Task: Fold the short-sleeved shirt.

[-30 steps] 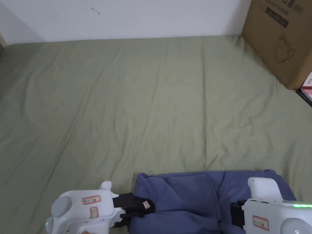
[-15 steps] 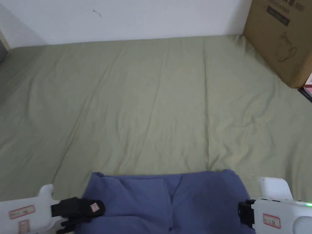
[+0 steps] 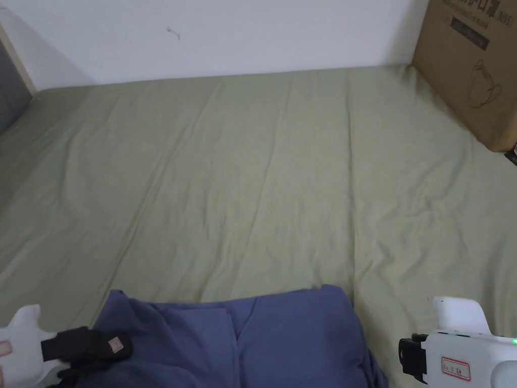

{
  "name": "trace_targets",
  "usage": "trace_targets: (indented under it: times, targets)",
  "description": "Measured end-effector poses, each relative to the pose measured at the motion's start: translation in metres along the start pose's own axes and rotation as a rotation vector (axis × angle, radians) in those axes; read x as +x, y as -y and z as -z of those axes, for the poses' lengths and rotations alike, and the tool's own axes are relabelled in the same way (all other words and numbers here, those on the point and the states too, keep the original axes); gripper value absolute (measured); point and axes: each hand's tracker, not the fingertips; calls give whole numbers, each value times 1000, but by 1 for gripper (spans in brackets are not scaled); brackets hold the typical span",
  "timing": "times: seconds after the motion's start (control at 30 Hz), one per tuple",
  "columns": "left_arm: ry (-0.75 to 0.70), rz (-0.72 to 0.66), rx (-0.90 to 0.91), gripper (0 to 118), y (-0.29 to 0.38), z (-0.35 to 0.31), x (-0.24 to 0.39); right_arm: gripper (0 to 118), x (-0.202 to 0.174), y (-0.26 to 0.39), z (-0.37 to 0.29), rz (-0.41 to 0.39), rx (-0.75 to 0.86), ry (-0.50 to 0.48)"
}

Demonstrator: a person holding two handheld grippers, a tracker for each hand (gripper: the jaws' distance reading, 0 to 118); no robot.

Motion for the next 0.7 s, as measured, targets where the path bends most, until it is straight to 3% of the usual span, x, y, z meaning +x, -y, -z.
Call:
trace_targets:
  times: [0.07,0.1,0.37,0.53,0.6,0.63,0.67,0.7]
  targets:
    - [-80,-25,8,14,-4,3,24,0,4,0,-1,4,2,1]
    - [-104,38,11,14,-5,6,42,0,7,1,-1,10,6,0]
    - [-15,346,-65,14,25,63,162,0,38,5,-4,86,10,4]
    - [-70,462,-170,16,57,142,198,0,62,7,-8,193,15,-12]
    - [-58,463,-209,26,72,169,208,0,67,8,-11,197,22,4]
    - [-25,458,-245,43,78,181,211,0,69,8,-11,200,24,18]
    - [16,461,-274,51,81,191,212,0,72,9,-12,205,25,25]
    - [32,473,-302,51,85,201,213,0,75,10,-12,217,25,26]
